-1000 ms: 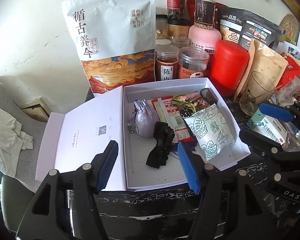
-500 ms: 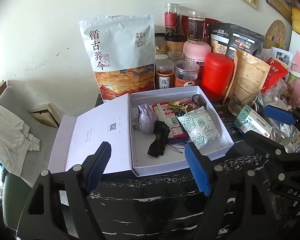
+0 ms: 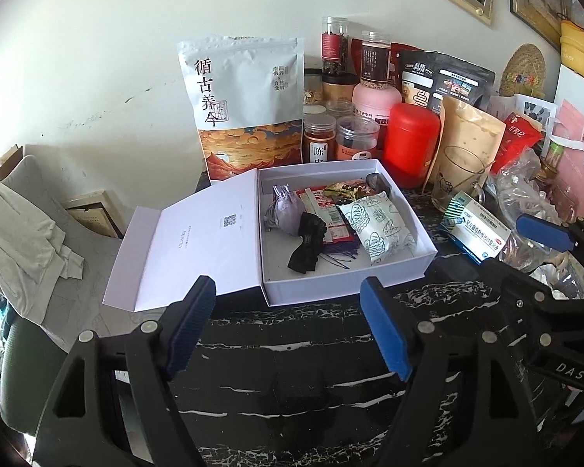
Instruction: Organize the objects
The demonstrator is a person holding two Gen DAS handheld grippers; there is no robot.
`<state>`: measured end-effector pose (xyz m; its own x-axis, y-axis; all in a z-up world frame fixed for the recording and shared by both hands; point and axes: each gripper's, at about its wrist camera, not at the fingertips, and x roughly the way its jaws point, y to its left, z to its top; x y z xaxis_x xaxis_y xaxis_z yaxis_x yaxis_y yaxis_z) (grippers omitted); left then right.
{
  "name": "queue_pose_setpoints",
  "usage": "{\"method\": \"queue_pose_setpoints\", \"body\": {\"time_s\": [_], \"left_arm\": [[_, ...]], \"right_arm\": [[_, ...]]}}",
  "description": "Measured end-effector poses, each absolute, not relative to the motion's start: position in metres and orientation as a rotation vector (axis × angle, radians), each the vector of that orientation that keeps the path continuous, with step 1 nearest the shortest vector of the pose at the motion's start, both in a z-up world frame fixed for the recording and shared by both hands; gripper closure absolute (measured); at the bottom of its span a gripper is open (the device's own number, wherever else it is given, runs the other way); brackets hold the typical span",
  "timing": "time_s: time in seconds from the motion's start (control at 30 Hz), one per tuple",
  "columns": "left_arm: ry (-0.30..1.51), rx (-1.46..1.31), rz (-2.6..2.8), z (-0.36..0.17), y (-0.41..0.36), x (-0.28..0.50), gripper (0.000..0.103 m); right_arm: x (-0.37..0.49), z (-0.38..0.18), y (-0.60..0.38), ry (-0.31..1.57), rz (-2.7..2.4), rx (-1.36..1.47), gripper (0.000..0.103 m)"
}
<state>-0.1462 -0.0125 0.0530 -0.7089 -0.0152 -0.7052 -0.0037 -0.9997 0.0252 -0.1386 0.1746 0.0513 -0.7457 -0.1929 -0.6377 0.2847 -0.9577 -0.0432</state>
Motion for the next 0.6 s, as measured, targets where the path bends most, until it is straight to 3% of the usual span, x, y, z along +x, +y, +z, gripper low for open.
{"method": "queue_pose_setpoints", "body": {"time_s": [0.6], "left_arm": [[-0.022,1.253,-2.857,0.028,-0.015,-0.093,0.02]], "right_arm": [[-0.094,0.021,0.173,0.203,-2.69,1.066,0.034]]}}
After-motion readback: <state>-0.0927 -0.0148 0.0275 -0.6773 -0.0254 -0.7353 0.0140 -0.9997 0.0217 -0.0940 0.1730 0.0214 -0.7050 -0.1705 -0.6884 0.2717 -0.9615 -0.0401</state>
